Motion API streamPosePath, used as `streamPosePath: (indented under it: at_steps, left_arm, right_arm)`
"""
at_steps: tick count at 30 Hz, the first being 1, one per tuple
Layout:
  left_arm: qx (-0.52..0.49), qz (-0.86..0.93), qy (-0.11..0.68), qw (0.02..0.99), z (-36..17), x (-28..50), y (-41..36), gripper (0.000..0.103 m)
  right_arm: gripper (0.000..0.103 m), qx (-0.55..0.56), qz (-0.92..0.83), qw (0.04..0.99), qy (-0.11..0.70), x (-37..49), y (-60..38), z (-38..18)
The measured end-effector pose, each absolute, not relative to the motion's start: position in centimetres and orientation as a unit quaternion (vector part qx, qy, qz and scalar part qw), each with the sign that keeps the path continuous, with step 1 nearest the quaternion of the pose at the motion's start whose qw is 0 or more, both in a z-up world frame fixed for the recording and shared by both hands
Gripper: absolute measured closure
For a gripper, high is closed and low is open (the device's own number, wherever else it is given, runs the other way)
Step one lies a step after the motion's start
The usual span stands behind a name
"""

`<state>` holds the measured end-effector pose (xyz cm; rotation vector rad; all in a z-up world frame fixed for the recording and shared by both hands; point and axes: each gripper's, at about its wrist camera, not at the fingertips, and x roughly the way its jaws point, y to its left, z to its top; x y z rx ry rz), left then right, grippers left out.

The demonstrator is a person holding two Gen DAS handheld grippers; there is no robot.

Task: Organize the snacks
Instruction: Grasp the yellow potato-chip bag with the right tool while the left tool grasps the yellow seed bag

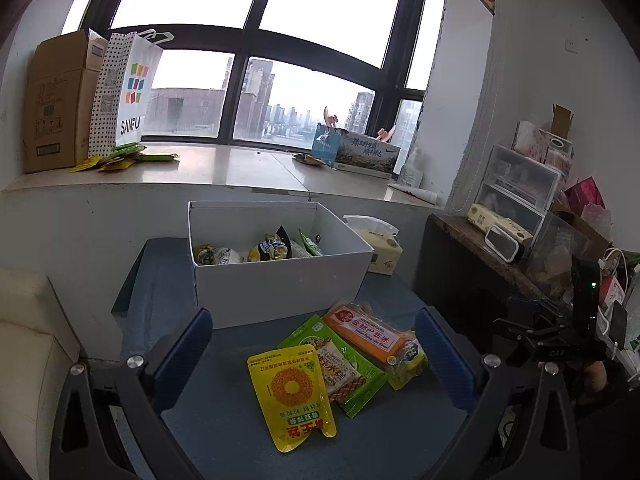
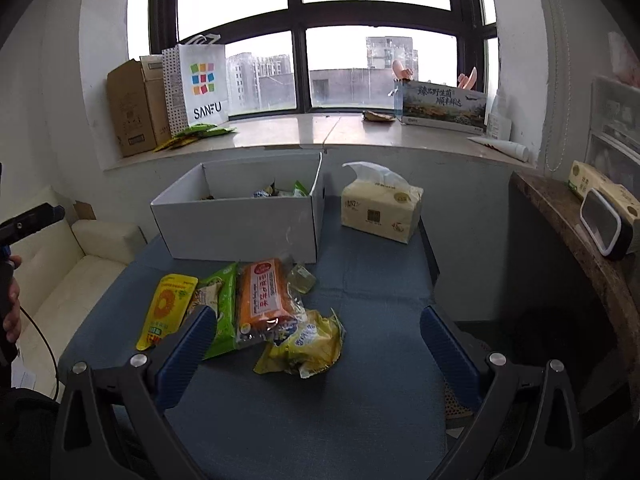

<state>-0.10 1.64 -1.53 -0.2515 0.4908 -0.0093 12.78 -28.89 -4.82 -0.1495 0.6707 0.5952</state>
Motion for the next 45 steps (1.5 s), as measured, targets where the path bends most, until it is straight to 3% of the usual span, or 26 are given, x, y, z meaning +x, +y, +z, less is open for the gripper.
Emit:
streamPosePath:
  at_steps: [5,12,16,21,22,23,29,37,45]
  left_arm:
    - [-0.122,-0.009,0.252,0.96,-2.1,0.3,1.4,0.0]
    - [-0.124,-0.011,0.267,0.956,-3.1,0.3,1.5,0.0]
    - [-0.133,-0.009,0.277,0.952,-3.8,0.5,1.9,0.0]
    - [-0.138,-0.008,0.286,0.948,-4.3,0.8,1.8,0.0]
    - [-0.138,-0.009,0.286,0.948,-4.4,0.7,1.8,0.0]
    - [-0.138,-0.01,0.287,0.948,-4.4,0.7,1.8,0.0]
    - [-0.149,-0.007,0.31,0.939,-5.9,1.4,2.5,0.0]
    - [-0.165,0.01,0.406,0.899,-12.0,5.5,2.1,0.0]
    - [-0.119,0.054,0.468,0.874,-16.4,8.8,-1.0,0.0]
  right_arm:
    - [0.0,-0.062,0.309,0.869,0.382,15.0,-27.5,-8.3]
    - [0.0,-0.156,0.304,0.831,0.44,18.3,-23.2,-14.7]
    - [0.0,-0.155,0.305,0.818,0.462,19.8,-22.8,-17.3]
    - [0.024,-0.121,0.335,0.814,0.459,19.8,-22.8,-17.3]
    - [0.039,-0.124,0.34,0.813,0.457,19.5,-22.8,-17.2]
    - [0.042,-0.12,0.344,0.814,0.453,19.3,-23.0,-16.9]
    - [0.047,-0.095,0.333,0.817,0.462,17.5,-26.0,-16.0]
    - [0.047,-0.048,0.287,0.846,0.447,15.1,-32.9,-12.7]
    - [0.047,-0.043,0.304,0.864,0.4,14.7,-31.6,-9.2]
